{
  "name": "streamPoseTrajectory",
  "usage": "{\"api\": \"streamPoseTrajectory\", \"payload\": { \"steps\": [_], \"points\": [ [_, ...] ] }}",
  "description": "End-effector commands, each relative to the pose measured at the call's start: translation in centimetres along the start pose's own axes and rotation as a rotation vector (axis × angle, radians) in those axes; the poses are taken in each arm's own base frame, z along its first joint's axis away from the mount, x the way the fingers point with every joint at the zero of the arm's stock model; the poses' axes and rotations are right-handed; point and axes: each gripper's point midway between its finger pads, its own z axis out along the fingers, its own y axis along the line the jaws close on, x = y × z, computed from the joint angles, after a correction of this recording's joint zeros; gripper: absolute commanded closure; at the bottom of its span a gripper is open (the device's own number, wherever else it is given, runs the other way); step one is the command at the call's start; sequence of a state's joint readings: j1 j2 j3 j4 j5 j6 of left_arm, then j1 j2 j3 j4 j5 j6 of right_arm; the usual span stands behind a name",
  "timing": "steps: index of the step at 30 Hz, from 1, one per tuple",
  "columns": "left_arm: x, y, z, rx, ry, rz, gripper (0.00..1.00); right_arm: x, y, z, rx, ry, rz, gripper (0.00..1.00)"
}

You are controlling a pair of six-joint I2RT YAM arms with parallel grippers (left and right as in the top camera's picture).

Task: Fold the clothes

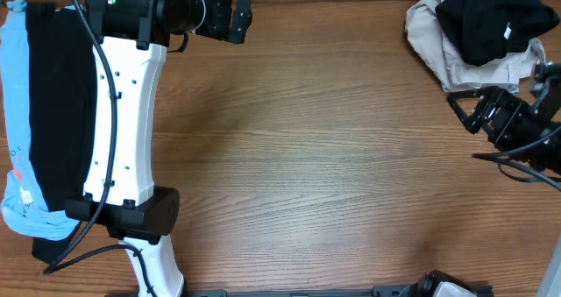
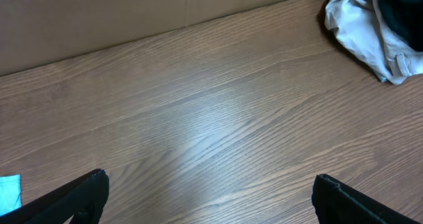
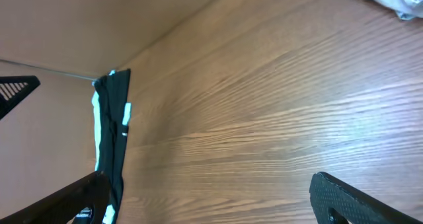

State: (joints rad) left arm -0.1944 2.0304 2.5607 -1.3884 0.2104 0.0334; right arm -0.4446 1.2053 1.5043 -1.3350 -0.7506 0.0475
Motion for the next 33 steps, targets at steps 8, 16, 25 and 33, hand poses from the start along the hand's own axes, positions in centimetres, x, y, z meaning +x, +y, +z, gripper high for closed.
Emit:
{"api": "streamPoseTrajectory", "payload": {
  "steps": [8, 16, 25, 33],
  "points": [
    [0.2, 0.1, 0.6, -0.002, 0.013, 0.018, 0.00, -1.6, -0.2, 0.1, 0.026, -0.053, -0.269, 0.00],
    [0.2, 0.1, 0.6, -0.002, 0.013, 0.018, 0.00, -2.1, 0.1, 0.1, 0.022, -0.071, -0.552, 0.00],
    [0.2, 0.1, 0.6, -0.002, 0.013, 0.018, 0.00, -2.6, -0.6, 1.0, 0.018, -0.055, -0.535, 0.00],
    [0.2, 0.1, 0.6, -0.002, 0.013, 0.018, 0.00, -2.8, -1.3, 2.3, -0.027, -0.018, -0.493, 0.00]
  ]
}}
